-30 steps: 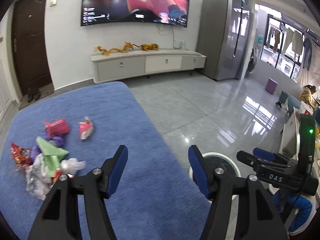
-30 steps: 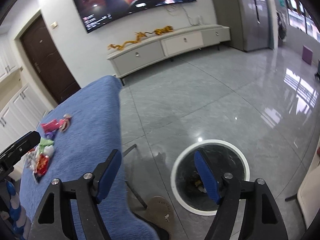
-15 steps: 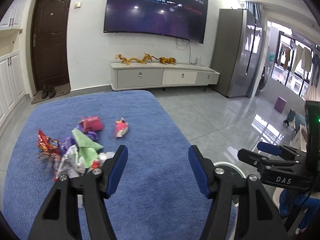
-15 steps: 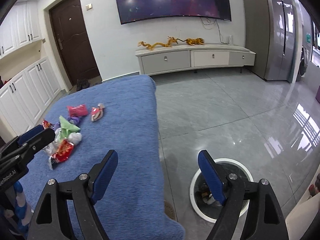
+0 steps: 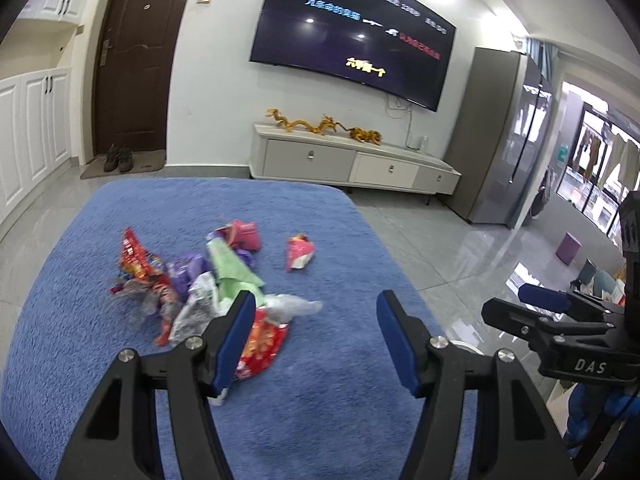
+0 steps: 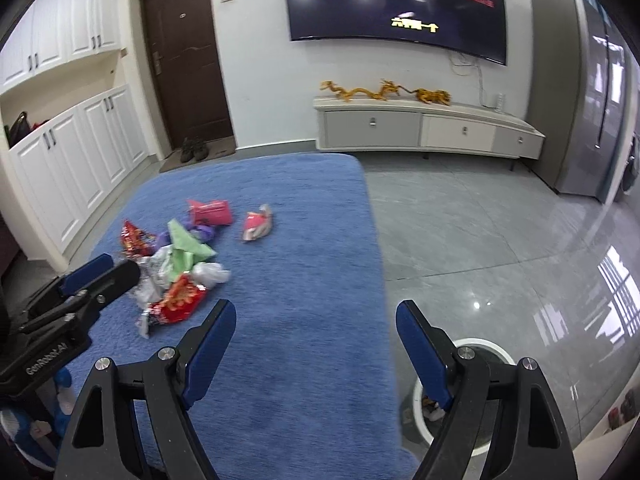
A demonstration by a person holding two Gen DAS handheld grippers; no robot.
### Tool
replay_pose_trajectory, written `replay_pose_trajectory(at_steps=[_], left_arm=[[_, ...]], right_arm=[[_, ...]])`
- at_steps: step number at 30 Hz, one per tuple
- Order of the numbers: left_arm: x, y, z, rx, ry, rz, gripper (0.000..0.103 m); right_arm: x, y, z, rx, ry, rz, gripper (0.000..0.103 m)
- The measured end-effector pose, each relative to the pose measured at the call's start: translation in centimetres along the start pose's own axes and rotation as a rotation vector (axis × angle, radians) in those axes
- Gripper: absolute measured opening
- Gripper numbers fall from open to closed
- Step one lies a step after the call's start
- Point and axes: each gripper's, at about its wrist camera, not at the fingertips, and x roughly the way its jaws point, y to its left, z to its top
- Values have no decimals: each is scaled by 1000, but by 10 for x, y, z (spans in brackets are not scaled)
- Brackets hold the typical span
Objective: Collect trash
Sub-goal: 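Move both open tools back over the wrapper pile on the rug, then grasp the clear plastic and red wrappers with the left tool while the right tool grasps a clear bag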
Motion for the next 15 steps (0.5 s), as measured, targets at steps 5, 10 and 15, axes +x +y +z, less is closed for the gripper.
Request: replay_pose_trajectory(at_steps=[5,10,15], left_arm=[[1,27,-7,-46,15,26,61],[1,57,-18,-95,44,62,61],[3,96,-36,-155,92,124,61]], right_arm=[[9,24,4,-36,9,32,81],[18,40,7,-50,19,78,81],[35,53,5,-69,54,115,81]])
